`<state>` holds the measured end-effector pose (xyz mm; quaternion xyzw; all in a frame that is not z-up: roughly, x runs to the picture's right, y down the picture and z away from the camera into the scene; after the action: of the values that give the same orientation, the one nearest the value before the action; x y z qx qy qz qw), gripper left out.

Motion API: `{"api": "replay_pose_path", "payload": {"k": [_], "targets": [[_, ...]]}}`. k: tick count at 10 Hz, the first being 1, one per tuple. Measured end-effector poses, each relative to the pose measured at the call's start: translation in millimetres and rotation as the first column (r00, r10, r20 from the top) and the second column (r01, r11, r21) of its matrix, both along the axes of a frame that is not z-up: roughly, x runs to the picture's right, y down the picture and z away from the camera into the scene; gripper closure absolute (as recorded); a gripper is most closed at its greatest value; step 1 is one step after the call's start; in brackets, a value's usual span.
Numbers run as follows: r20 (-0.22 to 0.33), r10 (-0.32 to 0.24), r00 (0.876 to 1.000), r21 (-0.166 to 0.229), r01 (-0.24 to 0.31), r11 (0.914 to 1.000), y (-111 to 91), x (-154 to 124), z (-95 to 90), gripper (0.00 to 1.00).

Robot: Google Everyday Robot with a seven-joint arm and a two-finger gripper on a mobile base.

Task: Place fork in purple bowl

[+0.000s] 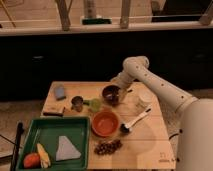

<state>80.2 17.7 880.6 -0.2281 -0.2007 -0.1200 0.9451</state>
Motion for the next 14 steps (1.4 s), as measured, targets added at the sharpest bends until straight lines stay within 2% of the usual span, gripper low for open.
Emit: {"api": "replay_pose_path", "payload": {"k": [5,14], "targets": [[-0.002,-0.005,1.000,-0.015,0.005,0.9999,2.0,-1.5,0.1,0.20],[0.020,0.000,1.000,-0.008,0.000,1.0000,-2.3,1.9,0.8,0.20]]}}
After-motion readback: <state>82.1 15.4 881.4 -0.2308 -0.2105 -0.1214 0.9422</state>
